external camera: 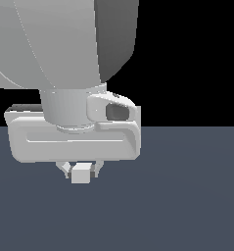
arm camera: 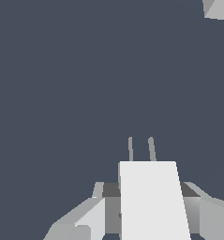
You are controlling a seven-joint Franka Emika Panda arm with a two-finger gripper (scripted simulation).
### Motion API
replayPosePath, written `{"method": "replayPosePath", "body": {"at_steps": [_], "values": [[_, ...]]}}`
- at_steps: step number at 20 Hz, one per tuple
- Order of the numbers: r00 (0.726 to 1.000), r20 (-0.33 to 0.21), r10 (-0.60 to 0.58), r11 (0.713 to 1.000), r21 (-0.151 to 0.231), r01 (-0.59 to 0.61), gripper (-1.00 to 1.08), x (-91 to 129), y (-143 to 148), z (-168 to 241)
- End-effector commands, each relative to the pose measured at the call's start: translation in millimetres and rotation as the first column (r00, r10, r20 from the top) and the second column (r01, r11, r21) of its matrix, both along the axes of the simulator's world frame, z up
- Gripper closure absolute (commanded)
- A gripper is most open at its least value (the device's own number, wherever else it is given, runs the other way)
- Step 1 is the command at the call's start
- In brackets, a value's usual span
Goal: Plug the charger into the wall socket.
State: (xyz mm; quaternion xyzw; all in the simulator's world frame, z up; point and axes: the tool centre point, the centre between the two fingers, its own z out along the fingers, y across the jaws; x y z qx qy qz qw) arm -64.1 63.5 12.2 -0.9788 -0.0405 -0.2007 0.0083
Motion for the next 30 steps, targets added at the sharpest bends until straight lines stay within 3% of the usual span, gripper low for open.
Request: {"method": "replayPosePath", "body": {"at_steps": [1,10,22,30], "values": [[1.0,0.0,0.0,1.0,0.0,0.0,1.08,0.4,0.0,-0.6],[1.0,0.0,-0.025,1.0,0.001,0.025,1.08,3.5,-6.6,9.5],[0.981,0.0,-0.193,0.981,0.006,0.193,1.08,23.0,-52.5,72.0],[0.972,0.0,-0.236,0.972,0.002,0.236,1.08,27.5,-66.0,87.9]]}}
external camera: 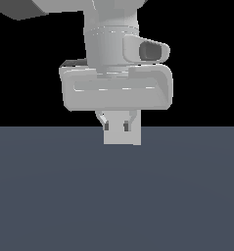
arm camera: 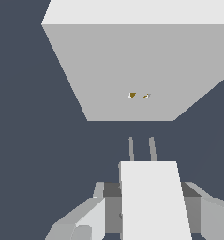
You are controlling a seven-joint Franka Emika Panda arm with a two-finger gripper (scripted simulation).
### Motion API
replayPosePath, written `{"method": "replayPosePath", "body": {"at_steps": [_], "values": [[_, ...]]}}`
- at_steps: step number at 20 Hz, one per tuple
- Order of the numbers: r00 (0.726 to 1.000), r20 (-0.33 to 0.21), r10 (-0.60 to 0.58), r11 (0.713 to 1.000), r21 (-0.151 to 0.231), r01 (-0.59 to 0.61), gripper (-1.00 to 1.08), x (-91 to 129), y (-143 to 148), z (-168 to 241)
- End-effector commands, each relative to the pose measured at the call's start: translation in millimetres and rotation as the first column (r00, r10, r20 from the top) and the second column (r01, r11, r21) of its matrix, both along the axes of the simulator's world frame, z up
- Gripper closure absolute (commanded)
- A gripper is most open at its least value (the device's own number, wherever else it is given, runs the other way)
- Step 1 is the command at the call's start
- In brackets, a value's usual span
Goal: Plug the charger into the wall socket.
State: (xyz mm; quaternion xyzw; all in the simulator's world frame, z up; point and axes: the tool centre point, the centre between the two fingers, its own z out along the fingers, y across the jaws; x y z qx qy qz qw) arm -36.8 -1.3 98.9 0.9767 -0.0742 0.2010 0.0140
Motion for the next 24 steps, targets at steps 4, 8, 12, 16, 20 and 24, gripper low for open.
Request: {"method": "replayPosePath", "body": {"at_steps": [4,8,12,16,20,24], "values": [[1.0,-0.001,-0.004,1.0,-0.001,0.004,1.08,0.2,-1.2,1.3],[1.0,-0.001,-0.004,1.0,-0.001,0.004,1.08,2.0,-1.6,1.0],[1.0,-0.001,-0.004,1.0,-0.001,0.004,1.08,9.9,-2.9,1.1],[1.0,-0.001,-0.004,1.0,-0.001,0.004,1.08,24.1,-5.3,1.2],[1.0,-0.001,-0.004,1.0,-0.001,0.004,1.08,39.2,-7.8,1.1],[1.0,-0.001,-0.004,1.0,-0.002,0.004,1.08,48.0,-9.2,1.1]]}}
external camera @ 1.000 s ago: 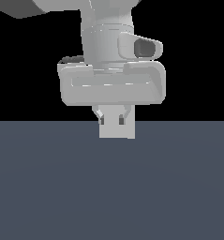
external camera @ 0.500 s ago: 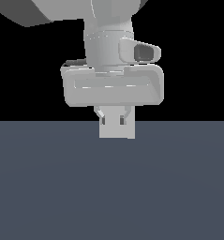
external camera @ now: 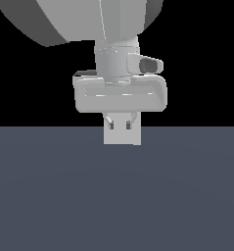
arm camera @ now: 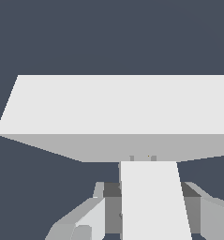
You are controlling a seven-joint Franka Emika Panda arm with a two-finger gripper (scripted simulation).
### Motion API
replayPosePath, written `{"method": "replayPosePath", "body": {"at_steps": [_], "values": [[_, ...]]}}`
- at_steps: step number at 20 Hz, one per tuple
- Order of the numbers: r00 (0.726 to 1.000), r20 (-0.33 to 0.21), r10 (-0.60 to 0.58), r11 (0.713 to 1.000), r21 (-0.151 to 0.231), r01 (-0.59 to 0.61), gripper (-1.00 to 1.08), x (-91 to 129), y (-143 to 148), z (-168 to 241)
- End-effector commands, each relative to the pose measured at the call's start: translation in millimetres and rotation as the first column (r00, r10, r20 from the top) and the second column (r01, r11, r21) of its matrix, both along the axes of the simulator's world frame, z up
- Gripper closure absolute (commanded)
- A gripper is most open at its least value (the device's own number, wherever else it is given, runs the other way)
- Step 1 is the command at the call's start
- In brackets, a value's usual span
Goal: Plug the charger into the wall socket.
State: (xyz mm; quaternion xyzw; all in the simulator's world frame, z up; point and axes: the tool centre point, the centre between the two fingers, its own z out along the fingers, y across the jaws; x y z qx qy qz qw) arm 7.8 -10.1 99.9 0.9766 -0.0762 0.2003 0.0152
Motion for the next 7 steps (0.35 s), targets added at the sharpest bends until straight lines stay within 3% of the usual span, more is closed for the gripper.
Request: {"method": "replayPosePath", "body": {"at_steps": [1,7], "values": [[1.0,0.0,0.0,1.0,0.0,0.0,1.08,4.7,-0.5,0.1],[1.0,0.0,0.0,1.0,-0.001,0.0,1.08,5.1,-0.5,0.1]]}}
